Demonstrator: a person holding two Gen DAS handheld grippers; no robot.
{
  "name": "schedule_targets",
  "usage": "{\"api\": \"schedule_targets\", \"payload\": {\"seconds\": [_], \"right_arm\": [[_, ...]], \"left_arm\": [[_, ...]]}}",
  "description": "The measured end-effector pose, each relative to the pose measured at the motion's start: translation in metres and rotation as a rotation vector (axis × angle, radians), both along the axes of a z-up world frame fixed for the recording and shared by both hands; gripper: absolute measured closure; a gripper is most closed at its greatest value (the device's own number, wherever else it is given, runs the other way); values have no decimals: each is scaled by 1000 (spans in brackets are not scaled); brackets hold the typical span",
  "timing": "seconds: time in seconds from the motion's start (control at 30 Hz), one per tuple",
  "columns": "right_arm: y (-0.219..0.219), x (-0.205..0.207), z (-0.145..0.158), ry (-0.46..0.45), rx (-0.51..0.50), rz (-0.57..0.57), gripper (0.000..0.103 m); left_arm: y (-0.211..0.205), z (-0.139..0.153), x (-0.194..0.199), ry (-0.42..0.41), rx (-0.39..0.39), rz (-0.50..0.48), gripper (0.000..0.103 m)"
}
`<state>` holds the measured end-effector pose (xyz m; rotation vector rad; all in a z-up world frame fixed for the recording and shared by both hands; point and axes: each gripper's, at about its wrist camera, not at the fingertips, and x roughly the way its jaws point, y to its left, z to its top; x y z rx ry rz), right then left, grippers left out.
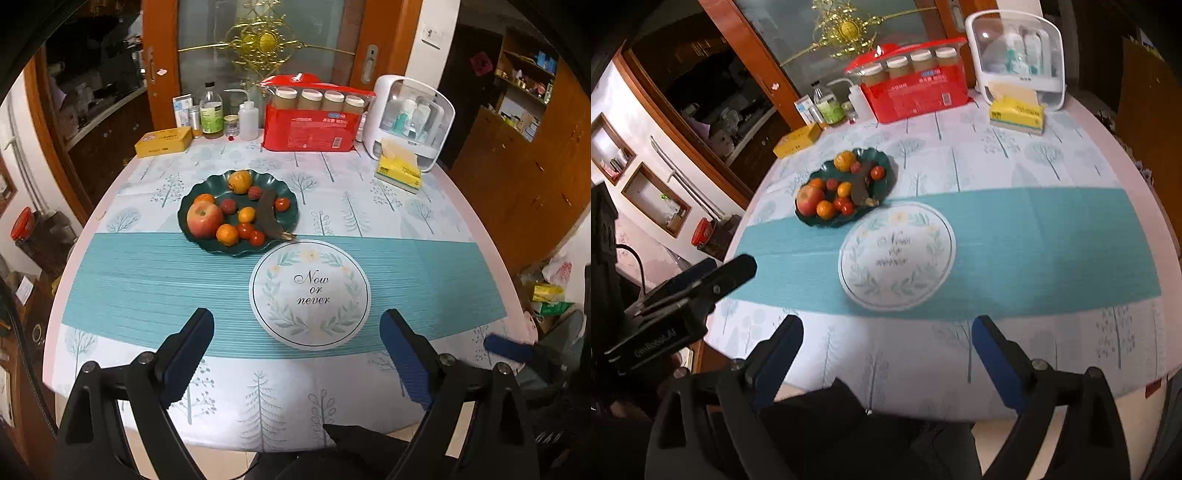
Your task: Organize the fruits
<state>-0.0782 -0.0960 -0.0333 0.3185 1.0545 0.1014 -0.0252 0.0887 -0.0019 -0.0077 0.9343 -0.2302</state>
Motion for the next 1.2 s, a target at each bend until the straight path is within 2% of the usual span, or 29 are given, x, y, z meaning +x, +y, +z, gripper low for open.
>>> {"api": "schedule_targets", "payload": {"seconds": [0.17, 0.3, 0.63, 1.2], "right_arm": [[-2, -7, -6, 28, -29, 5, 7], [-5, -10, 2, -20, -74, 2, 0], [-15, -1, 5, -44, -84, -2, 0], [-9, 6, 1, -28, -84, 13, 0]], "left_arm": [[-8, -2, -8, -9, 25, 58, 7], [-13, -1, -11, -22, 35, 76, 1], [-21, 3, -10, -51, 93, 105, 1], [-22, 0, -4, -29, 94, 94, 1]]}}
